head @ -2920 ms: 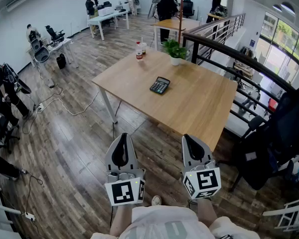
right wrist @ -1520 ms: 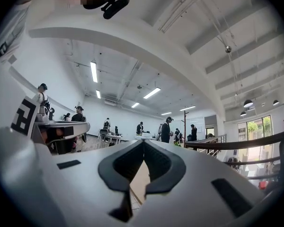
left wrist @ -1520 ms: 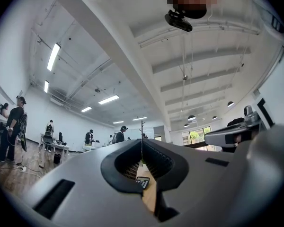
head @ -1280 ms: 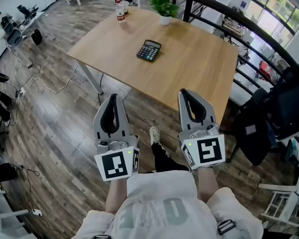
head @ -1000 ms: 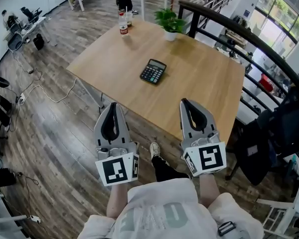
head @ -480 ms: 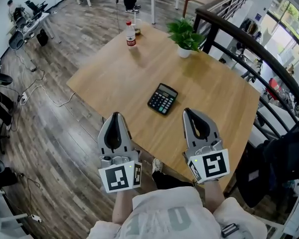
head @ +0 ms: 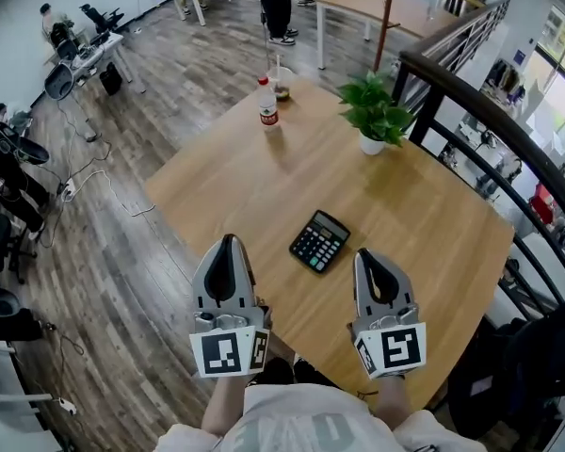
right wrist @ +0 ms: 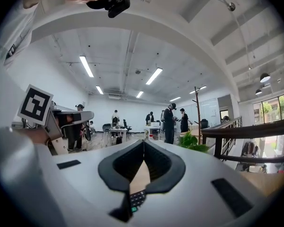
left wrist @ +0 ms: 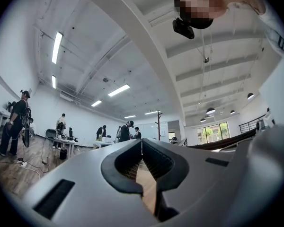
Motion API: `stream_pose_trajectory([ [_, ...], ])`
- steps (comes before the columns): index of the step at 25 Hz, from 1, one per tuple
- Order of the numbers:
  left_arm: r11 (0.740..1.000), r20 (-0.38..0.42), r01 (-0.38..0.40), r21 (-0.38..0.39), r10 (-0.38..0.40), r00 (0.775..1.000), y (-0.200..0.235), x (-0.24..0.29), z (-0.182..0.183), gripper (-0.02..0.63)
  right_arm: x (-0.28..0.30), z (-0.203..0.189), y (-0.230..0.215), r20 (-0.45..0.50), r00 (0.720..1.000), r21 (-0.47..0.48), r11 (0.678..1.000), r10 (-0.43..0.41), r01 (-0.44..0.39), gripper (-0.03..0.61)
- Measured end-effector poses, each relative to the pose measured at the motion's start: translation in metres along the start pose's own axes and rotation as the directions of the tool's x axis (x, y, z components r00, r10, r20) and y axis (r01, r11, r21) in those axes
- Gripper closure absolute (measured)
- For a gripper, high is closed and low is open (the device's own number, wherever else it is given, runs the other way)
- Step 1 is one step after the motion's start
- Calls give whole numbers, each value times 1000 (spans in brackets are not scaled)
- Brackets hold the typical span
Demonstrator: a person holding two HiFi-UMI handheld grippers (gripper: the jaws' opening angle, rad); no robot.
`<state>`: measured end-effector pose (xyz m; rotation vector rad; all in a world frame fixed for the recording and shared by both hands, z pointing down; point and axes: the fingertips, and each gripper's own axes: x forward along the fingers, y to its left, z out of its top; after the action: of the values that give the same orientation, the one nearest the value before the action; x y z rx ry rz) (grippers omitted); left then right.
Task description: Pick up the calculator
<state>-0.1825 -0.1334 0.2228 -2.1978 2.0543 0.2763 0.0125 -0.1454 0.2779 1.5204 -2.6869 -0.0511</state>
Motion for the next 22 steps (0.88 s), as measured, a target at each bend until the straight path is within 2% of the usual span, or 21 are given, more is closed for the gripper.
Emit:
stream_pose_trajectory([
  [4,1000,4,23,20,-23,1000,-12,16,-7,601,9,-15,-14,-4,1000,39,999,-21,21,560],
  [11,998,5,60,29,-60,998,-13,32,-9,601,28,-19,-7,13,1000,62,998,1,-2,560],
  [22,982,-36,186,42,-184,982,-21,70,-32,601,46,-17,-18,17,996,63,994,-86,85,560],
])
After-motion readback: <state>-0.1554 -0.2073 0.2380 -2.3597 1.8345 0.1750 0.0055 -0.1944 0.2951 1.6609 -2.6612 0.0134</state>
